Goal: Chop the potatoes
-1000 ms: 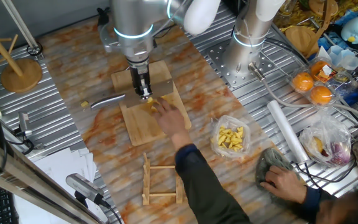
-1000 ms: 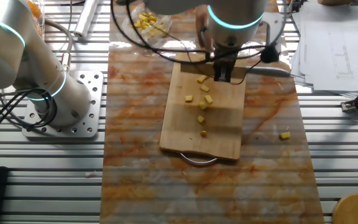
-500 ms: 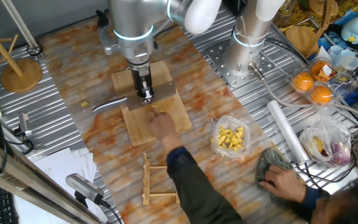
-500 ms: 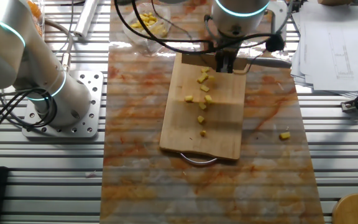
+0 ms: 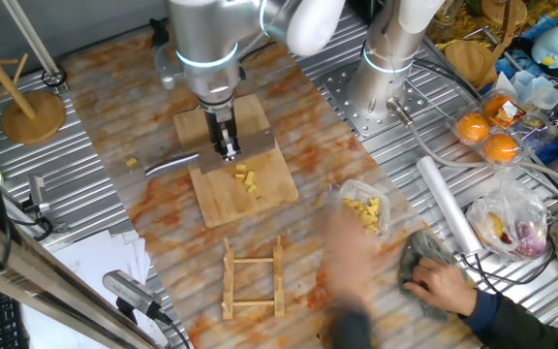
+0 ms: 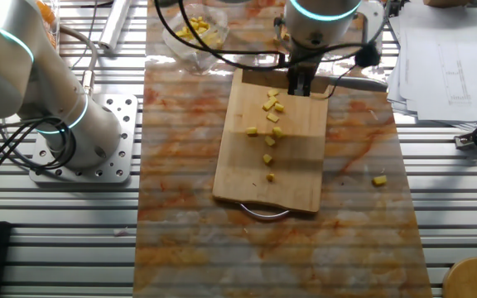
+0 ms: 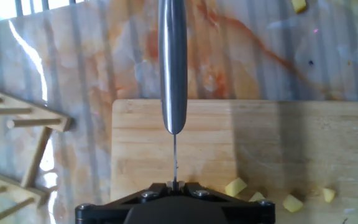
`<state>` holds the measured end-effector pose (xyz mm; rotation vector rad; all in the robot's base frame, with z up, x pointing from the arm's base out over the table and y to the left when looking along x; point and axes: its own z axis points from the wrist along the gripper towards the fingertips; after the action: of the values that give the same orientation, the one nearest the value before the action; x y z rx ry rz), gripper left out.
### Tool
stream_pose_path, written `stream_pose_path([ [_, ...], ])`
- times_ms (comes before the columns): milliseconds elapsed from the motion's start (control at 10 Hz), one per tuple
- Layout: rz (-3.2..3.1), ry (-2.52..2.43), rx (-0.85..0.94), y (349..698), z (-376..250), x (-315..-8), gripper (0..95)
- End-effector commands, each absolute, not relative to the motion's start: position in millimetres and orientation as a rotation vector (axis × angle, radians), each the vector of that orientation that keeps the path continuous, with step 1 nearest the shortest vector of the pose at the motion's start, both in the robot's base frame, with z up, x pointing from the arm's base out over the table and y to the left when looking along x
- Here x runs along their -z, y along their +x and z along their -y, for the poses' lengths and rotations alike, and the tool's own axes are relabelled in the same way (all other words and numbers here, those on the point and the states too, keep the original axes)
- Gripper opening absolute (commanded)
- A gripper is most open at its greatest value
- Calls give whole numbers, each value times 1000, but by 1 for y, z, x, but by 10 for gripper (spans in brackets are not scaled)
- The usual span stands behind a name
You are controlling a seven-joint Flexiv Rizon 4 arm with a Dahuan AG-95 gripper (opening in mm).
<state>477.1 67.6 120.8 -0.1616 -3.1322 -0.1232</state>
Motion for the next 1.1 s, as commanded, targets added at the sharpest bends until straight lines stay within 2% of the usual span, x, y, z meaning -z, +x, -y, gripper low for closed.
stream_pose_path([
  [100,3088,-36,129,477,-67,-122,0],
  [500,3111,-26,136,477,-67,-122,0],
  [700,3064,-221,158,477,-67,-122,0],
  [1100,3055,-392,135,489,-162,-144,0],
])
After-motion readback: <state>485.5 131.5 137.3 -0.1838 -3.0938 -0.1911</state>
